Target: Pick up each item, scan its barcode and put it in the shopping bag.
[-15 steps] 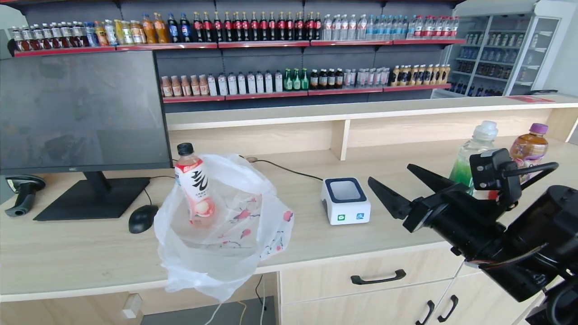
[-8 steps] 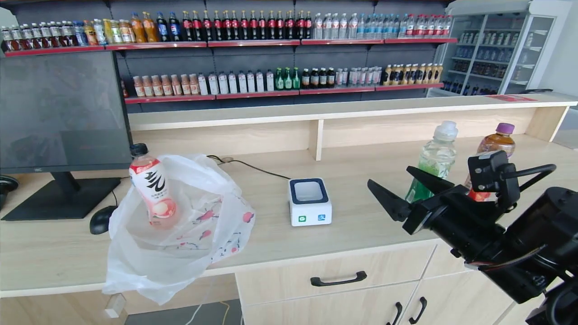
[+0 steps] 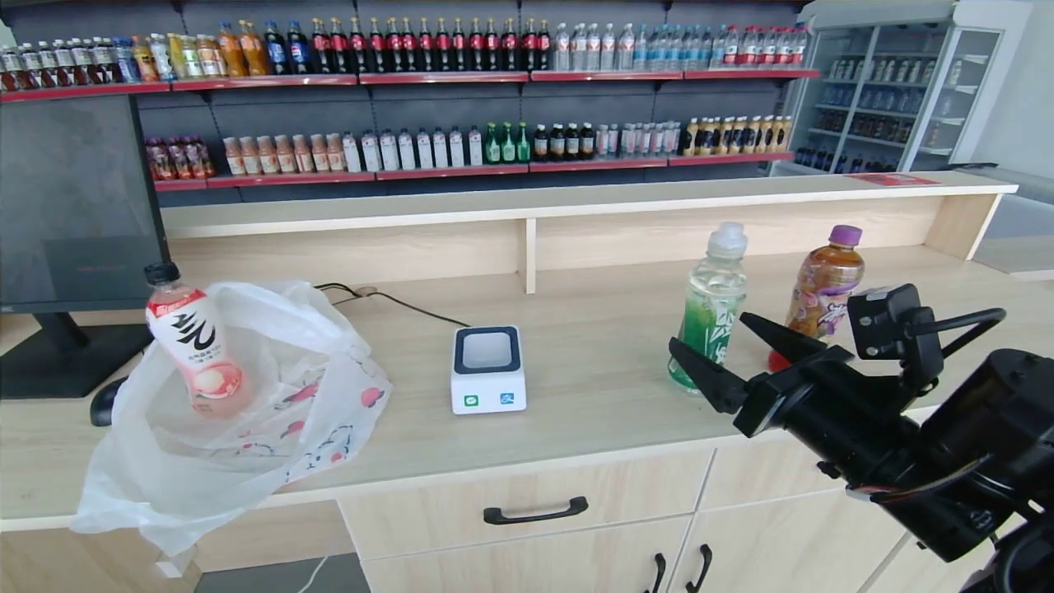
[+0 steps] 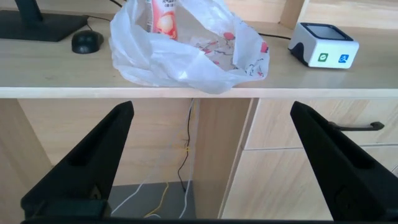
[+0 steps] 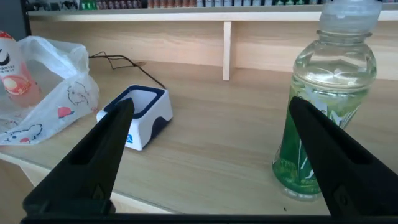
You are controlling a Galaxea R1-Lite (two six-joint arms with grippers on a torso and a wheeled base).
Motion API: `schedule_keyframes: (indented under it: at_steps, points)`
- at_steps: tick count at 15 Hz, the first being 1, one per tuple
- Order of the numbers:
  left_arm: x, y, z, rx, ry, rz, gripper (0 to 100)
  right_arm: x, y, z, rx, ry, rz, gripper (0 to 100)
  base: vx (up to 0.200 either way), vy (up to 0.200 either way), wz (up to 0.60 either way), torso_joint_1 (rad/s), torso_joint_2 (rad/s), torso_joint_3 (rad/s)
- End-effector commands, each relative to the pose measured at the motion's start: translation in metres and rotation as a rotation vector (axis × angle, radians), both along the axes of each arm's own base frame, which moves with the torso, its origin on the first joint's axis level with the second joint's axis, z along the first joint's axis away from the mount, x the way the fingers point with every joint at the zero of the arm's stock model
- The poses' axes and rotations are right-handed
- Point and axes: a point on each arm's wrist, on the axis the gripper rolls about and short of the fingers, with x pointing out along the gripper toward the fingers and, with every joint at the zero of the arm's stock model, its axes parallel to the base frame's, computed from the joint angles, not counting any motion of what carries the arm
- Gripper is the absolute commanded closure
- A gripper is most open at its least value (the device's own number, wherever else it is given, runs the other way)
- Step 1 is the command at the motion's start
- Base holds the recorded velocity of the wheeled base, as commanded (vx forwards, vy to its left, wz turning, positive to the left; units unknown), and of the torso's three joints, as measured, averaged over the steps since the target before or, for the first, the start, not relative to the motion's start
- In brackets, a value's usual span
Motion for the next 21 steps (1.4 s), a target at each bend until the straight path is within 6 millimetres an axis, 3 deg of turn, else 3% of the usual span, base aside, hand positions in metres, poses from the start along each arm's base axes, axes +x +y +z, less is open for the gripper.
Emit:
schedule_keyframes:
  at_steps: [1,7,10,12,16,21]
  points:
    - [0.0,0.0,0.0,0.003,-0.002,0.0,0,0.005,-0.001,-0.008,-0.014,0.026,-0.012,0,0.0,0.0,0.0,0.0,0.0,0.0]
    - [0.0,0.0,0.0,0.0,-0.002,0.0,0,0.015,0.0,-0.031,-0.055,0.107,-0.026,0,0.0,0.0,0.0,0.0,0.0,0.0]
    - [0.0,0.0,0.0,0.0,0.001,0.0,0,0.008,-0.003,-0.045,-0.088,0.172,-0.026,0,0.067,0.0,0.0,0.001,0.0,0.001]
    - [0.0,0.0,0.0,0.0,-0.002,0.0,0,0.008,-0.004,-0.045,-0.088,0.172,-0.029,0,0.2,0.0,0.0,-0.012,0.0,0.005]
    - [0.0,0.0,0.0,-0.001,-0.002,0.0,0,0.01,-0.007,-0.047,-0.09,0.18,-0.043,0,0.0,0.0,0.0,0.0,0.0,0.0]
    - [0.0,0.0,0.0,-0.003,-0.002,0.0,0,0.035,-0.01,-0.051,-0.087,0.166,-0.092,0,0.0,0.0,0.0,0.0,0.0,0.0]
